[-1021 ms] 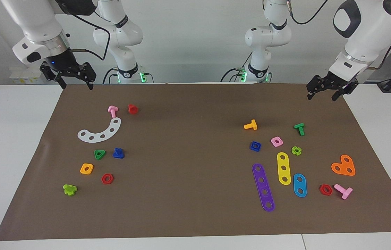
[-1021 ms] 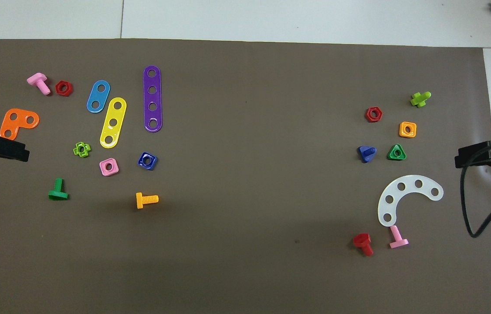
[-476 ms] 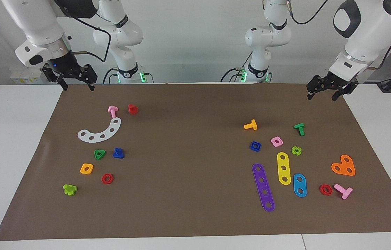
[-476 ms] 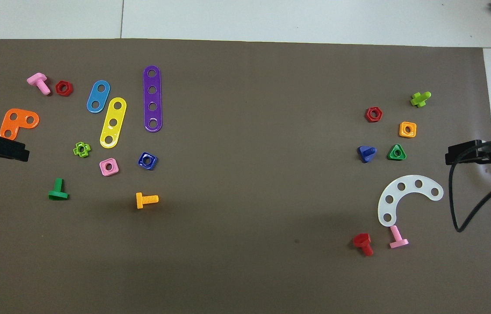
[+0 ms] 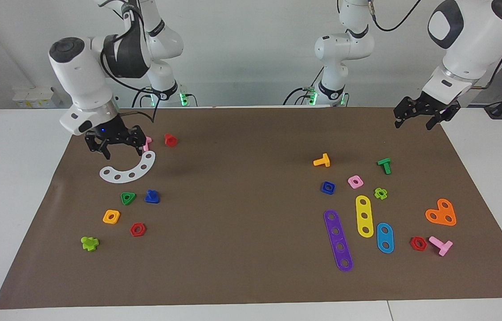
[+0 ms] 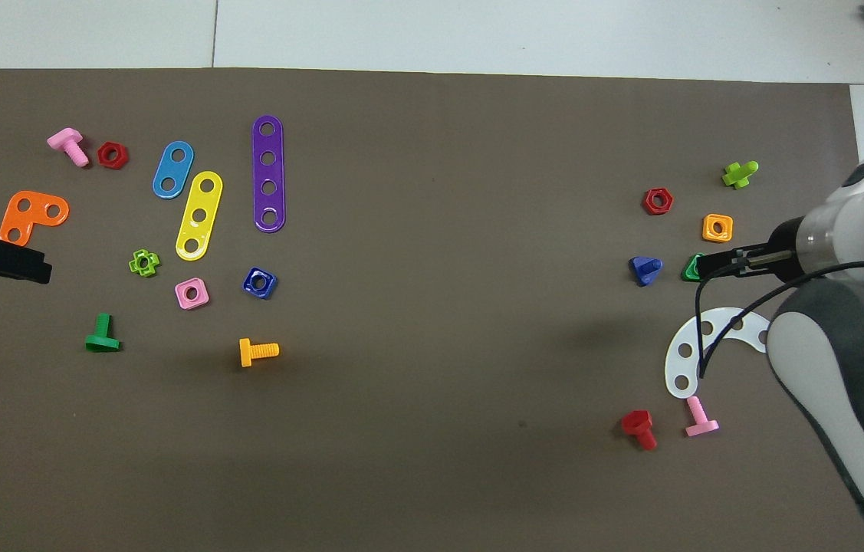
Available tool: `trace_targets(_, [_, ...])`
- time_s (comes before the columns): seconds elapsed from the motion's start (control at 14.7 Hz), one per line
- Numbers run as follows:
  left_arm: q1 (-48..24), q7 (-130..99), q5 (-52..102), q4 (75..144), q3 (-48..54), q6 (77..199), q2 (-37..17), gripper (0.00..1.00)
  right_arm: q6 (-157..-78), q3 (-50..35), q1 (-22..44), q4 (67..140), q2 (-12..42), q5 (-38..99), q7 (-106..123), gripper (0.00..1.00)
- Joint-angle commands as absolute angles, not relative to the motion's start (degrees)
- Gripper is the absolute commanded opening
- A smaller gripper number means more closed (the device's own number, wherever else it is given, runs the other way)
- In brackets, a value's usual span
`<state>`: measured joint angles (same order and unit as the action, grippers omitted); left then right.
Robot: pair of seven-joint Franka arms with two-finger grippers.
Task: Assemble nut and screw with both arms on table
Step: 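Reach the right gripper to the blue screw and grasp it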
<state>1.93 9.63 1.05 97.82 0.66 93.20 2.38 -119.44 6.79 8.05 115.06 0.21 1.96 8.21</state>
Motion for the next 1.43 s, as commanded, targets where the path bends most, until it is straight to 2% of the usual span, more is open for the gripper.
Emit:
trace_targets(0.0, [1.9, 10.1, 1.5, 99.2, 0.4, 94.3, 3.7, 1.0, -127.6, 6.8, 9.1, 115.1, 7.9, 4.8, 12.9, 0.99])
trace_targets(0.07, [1.9, 10.1, 1.6, 99.2, 0.4, 94.4, 3.7, 1.0, -130.8, 6.7, 9.1, 115.1, 10.4, 4.8, 15.3, 0.99])
trace_targets(0.2, [2.1, 10.1, 1.5, 99.2, 0.4, 94.7, 3.7, 1.0, -133.6, 6.7, 11.0, 116.3, 12.4, 5.1, 15.6, 0.87])
trace_targets(0.48, [2.1, 10.1, 1.5, 99.2, 0.4, 94.5, 3.7, 1.0, -139.7, 6.7, 10.6, 121.5, 12.7, 5.2, 17.8, 0.72])
trace_targets(0.68, [2.0, 10.0, 1.5, 99.2, 0.4, 94.6, 3.7, 1.0, -139.7, 6.7, 9.6, 122.2, 12.7, 5.2, 19.9, 0.54])
trace_targets(0.82, [2.0, 10.1, 1.5, 99.2, 0.4, 94.6, 3.7, 1.0, -139.7, 6.7, 9.2, 122.6, 12.7, 5.2, 20.0, 0.48])
trace_targets(1.02, [2.0, 10.0, 1.6, 99.2, 0.4, 94.7, 3.7, 1.0, -139.7, 6.7, 9.2, 122.9, 12.7, 5.2, 20.1, 0.46])
trace_targets(1.16, [2.0, 10.0, 1.5, 99.3, 0.4, 94.7, 3.8, 1.0, -139.7, 6.7, 9.2, 123.0, 12.6, 5.2, 20.2, 0.41])
trace_targets(1.23, [2.0, 10.0, 1.5, 99.3, 0.4, 94.7, 3.8, 1.0, -139.7, 6.7, 9.2, 123.1, 12.6, 5.2, 20.2, 0.34])
trace_targets(1.29, [2.0, 10.0, 1.5, 99.4, 0.4, 94.7, 3.8, 1.0, -139.7, 6.7, 9.2, 123.1, 12.6, 5.2, 20.2, 0.23])
trace_targets(1.36, [2.1, 10.0, 1.6, 99.3, 0.4, 94.7, 3.8, 1.0, -139.7, 6.7, 9.2, 123.1, 12.6, 5.2, 20.2, 0.0])
